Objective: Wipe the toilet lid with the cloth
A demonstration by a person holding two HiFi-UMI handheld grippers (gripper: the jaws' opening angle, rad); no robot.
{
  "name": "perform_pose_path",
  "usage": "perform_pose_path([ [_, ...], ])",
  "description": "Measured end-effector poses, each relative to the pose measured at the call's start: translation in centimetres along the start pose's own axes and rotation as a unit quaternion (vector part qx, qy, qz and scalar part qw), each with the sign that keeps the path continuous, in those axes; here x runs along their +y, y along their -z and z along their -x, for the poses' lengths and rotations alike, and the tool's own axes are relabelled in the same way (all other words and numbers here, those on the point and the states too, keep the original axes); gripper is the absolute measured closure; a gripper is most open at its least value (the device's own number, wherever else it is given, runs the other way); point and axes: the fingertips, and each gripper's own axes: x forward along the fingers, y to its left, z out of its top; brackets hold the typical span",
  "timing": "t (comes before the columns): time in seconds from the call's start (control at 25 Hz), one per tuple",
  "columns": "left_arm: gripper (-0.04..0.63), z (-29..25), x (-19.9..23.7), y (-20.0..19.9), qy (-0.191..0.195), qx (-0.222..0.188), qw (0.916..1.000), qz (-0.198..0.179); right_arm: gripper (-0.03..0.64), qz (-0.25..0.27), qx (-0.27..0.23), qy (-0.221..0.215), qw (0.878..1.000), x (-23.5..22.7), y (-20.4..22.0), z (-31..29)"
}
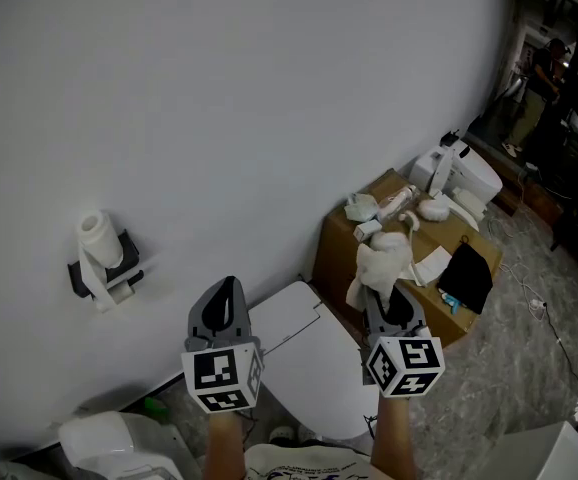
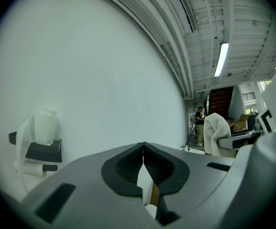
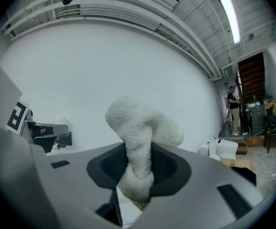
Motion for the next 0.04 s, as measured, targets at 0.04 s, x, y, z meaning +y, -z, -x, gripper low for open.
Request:
perform_pose_path([
  [0.04,0.586,-0.02,0.01,0.03,0.0,0.0,1.0,0.0,0.503,0.0,0.0,0.0,1.0,0.01,-0.02,-0.01],
])
